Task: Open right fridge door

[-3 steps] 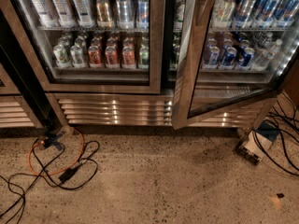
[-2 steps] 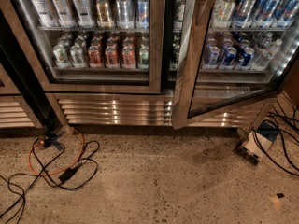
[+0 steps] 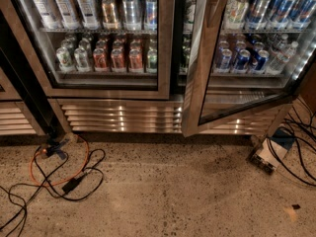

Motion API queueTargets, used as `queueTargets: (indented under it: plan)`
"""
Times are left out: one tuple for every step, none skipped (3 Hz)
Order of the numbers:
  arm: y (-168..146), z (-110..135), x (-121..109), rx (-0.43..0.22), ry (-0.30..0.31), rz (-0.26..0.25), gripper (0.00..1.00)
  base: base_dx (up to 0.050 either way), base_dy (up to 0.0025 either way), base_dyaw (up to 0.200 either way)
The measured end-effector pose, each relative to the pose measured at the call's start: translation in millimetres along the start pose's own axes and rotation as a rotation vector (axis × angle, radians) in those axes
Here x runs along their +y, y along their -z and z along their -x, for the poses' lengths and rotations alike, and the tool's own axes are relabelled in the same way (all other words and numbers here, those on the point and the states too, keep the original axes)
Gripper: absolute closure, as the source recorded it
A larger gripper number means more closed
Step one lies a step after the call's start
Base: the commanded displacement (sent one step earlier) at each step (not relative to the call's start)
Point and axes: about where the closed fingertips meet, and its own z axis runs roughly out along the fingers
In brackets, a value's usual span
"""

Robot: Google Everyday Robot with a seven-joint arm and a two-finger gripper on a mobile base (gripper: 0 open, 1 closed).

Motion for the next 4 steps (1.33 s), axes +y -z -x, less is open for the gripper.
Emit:
queueTargets:
  plan:
    - [-3,-9,12,0.043,-0.080,-0.014,0.00,0.000,0.00000,0.000]
    - [7,-26,30,0.153,-0.119,-0.028,0.00,0.000,0.00000,0.000]
    - [20,-50,46,0.280,-0.211,-0.047,0.00,0.000,0.00000,0.000]
    - [28,-73,60,0.363,-0.334,-0.076,0.00,0.000,0.00000,0.000]
